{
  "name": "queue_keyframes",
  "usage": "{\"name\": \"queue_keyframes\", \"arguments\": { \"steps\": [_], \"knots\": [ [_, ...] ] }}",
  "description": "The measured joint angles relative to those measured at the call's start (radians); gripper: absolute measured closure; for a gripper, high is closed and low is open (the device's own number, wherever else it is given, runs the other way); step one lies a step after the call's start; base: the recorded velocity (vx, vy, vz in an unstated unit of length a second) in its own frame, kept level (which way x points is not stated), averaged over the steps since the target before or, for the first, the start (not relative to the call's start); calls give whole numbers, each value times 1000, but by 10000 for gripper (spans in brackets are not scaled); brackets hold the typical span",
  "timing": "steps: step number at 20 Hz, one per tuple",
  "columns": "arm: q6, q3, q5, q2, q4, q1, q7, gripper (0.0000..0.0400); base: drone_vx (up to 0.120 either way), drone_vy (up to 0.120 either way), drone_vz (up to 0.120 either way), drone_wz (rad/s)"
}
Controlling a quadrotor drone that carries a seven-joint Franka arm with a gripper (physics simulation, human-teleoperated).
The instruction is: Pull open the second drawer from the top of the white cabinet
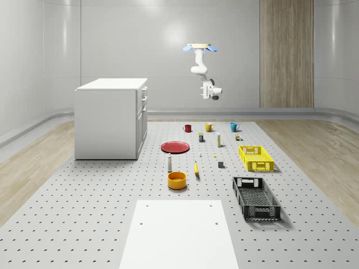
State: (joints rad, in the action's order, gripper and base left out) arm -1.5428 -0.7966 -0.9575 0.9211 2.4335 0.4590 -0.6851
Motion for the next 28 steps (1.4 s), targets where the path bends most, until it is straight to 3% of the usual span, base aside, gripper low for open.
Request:
{"name": "queue_keyframes", "arguments": {
  "steps": [28],
  "knots": [
    [-106,-48,82,110,14,119,-68,100,120,-120,0,0]
  ]
}}
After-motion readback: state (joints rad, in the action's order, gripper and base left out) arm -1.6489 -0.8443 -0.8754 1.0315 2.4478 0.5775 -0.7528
